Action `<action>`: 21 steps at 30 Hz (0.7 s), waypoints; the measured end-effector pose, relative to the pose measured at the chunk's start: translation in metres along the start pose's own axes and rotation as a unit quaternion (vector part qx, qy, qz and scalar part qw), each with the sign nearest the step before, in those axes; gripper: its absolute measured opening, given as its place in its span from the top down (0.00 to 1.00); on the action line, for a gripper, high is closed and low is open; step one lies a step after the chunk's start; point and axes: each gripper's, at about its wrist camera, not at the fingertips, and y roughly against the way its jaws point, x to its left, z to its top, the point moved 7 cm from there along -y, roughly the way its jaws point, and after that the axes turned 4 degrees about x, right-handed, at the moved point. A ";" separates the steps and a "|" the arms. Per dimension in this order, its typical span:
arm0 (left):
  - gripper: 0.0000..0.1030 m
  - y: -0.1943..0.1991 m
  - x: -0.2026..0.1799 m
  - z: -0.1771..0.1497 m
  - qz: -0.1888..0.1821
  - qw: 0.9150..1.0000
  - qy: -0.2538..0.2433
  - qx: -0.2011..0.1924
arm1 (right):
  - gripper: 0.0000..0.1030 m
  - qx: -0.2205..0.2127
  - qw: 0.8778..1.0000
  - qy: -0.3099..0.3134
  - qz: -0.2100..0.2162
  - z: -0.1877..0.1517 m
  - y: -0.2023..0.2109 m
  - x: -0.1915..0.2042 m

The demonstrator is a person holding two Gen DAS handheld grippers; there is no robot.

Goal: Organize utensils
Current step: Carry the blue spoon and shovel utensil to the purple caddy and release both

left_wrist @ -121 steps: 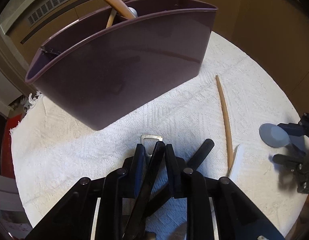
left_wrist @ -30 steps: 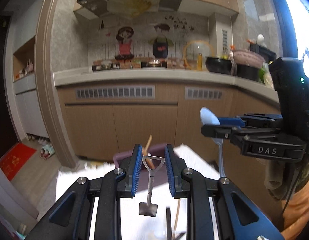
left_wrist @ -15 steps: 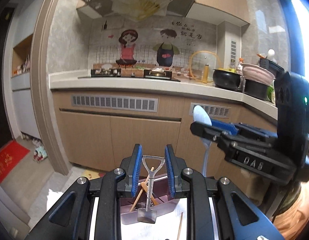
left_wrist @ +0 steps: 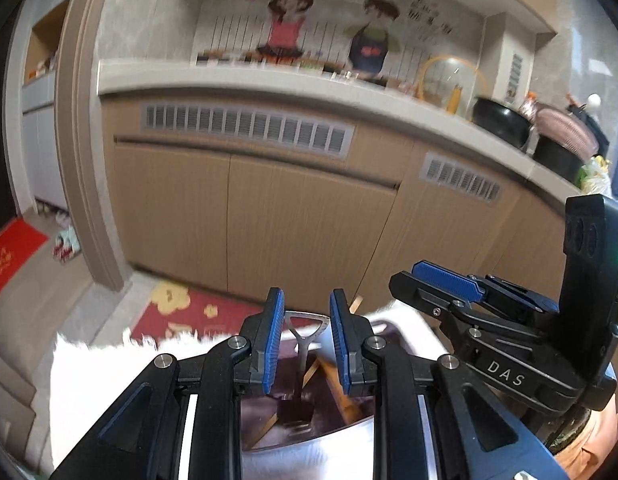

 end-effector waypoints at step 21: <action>0.39 0.033 0.024 -0.104 0.022 0.997 0.026 0.076 | 0.46 0.103 0.992 0.065 -0.017 -0.115 0.023 0.021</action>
